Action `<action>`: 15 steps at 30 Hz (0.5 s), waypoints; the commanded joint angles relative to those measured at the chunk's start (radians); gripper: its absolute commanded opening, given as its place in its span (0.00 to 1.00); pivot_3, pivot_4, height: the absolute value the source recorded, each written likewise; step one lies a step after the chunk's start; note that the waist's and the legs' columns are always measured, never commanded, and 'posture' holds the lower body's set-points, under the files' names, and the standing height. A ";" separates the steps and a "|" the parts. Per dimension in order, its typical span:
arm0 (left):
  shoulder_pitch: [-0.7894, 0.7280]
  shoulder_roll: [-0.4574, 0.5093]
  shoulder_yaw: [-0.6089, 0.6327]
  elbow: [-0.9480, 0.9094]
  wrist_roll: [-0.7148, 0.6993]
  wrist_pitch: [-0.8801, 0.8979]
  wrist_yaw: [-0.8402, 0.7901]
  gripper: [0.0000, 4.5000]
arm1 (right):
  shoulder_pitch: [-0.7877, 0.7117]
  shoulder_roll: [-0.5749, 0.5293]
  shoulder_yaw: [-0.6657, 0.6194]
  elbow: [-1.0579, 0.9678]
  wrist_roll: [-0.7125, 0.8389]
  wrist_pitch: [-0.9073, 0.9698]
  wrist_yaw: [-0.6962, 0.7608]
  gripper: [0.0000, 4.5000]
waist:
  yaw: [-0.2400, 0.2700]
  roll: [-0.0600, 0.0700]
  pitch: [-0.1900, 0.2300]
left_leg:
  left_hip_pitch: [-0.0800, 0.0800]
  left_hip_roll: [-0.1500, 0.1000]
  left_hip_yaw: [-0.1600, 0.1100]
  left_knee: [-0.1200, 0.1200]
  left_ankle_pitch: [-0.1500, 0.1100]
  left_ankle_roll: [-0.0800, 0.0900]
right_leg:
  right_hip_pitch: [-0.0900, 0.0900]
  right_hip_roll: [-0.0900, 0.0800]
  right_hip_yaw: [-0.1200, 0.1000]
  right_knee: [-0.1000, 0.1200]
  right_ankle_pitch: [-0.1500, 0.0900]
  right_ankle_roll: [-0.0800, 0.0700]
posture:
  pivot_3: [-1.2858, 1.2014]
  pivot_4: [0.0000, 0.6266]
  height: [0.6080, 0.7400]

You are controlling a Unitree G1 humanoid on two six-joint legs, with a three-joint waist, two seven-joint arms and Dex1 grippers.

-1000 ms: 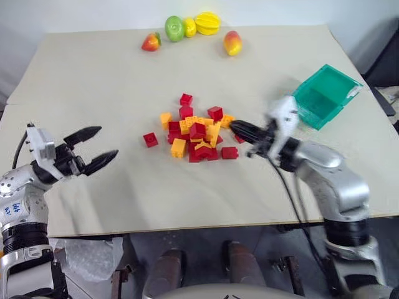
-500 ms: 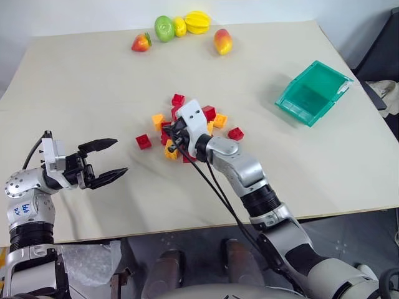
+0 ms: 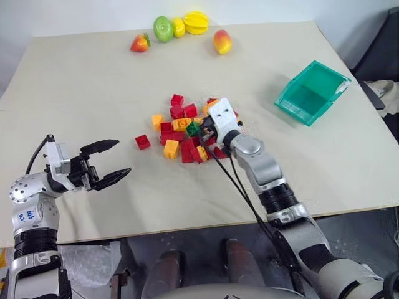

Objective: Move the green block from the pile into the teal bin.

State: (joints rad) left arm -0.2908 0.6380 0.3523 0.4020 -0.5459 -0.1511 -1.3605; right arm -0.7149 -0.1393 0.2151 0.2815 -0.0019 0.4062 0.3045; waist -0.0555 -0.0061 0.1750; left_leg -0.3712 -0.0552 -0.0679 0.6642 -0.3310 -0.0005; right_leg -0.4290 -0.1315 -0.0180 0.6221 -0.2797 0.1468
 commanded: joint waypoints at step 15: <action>0.005 -0.023 0.004 -0.032 -0.011 -0.029 0.026 1.00 | 0.085 -0.131 -0.029 -0.408 0.203 0.143 0.372 0.01 | 0.029 0.000 0.000 | -0.001 -0.002 0.000 0.001 -0.001 0.001 | -0.001 -0.001 0.002 -0.002 0.000 0.000 | 0.52 0.24 1.00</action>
State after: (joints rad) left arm -0.2928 0.6090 0.3435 0.3999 -0.5459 -0.1654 -1.3361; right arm -0.6332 -0.2388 0.2308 -0.0640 0.1650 0.5470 0.6371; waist -0.0268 -0.0060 0.1752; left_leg -0.3717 -0.0569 -0.0680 0.6650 -0.3317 0.0006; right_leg -0.4297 -0.1321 -0.0161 0.6202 -0.2796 0.1470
